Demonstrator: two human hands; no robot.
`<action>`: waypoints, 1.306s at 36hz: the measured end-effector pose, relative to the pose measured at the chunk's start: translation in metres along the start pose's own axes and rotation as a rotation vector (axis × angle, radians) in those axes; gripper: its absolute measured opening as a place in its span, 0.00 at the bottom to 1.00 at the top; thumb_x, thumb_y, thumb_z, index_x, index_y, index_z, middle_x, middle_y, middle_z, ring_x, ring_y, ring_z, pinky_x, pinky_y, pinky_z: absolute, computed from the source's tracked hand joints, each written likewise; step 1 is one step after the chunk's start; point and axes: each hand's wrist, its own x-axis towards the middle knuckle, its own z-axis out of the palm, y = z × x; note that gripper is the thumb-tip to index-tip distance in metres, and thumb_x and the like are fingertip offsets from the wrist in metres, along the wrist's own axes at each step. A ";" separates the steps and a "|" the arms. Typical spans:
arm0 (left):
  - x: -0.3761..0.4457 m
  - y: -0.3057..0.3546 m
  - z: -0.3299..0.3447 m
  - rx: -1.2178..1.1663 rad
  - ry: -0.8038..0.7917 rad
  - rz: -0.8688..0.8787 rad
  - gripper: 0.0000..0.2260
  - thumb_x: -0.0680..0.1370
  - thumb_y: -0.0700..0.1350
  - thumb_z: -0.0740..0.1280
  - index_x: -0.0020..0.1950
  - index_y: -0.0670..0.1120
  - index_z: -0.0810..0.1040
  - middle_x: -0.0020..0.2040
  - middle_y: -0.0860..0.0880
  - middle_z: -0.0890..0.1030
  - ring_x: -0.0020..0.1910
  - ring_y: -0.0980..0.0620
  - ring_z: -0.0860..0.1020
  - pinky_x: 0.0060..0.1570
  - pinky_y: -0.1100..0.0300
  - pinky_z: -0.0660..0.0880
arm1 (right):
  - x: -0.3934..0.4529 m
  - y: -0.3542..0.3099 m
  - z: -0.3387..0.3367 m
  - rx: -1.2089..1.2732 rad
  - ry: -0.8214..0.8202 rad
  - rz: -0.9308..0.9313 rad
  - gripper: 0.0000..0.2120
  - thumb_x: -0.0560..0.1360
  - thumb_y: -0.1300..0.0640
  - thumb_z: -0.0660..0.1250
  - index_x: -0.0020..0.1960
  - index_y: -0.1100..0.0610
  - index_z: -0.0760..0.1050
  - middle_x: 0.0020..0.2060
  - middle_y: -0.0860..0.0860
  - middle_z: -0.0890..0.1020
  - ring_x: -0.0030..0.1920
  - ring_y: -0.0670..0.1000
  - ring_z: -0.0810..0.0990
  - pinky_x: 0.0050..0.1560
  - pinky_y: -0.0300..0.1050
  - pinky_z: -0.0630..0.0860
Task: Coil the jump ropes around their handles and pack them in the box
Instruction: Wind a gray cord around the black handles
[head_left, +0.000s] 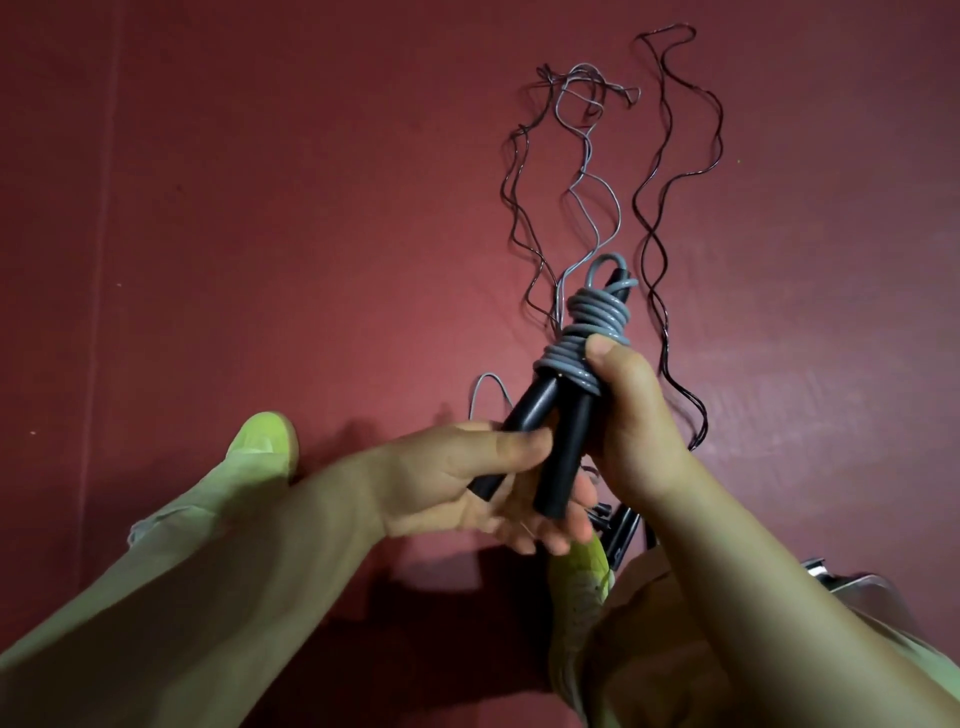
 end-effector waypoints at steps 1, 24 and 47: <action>0.001 -0.002 0.000 -0.050 -0.026 0.017 0.22 0.64 0.62 0.75 0.48 0.47 0.83 0.42 0.48 0.82 0.36 0.53 0.78 0.43 0.60 0.75 | -0.001 -0.001 0.000 -0.018 0.010 -0.004 0.11 0.64 0.45 0.59 0.35 0.52 0.71 0.25 0.47 0.71 0.27 0.46 0.71 0.33 0.41 0.67; 0.014 0.003 0.001 0.141 0.696 -0.102 0.32 0.77 0.67 0.44 0.44 0.45 0.76 0.29 0.46 0.77 0.23 0.53 0.59 0.28 0.62 0.61 | 0.012 0.001 -0.011 -0.834 0.102 0.089 0.35 0.79 0.36 0.51 0.37 0.65 0.77 0.31 0.57 0.78 0.35 0.57 0.77 0.40 0.47 0.72; 0.019 0.006 -0.013 0.361 0.988 0.008 0.34 0.64 0.70 0.62 0.49 0.40 0.77 0.39 0.49 0.74 0.41 0.50 0.72 0.53 0.48 0.73 | 0.016 0.005 -0.007 -0.591 0.071 0.128 0.30 0.78 0.33 0.49 0.29 0.53 0.67 0.17 0.44 0.65 0.18 0.43 0.61 0.27 0.41 0.58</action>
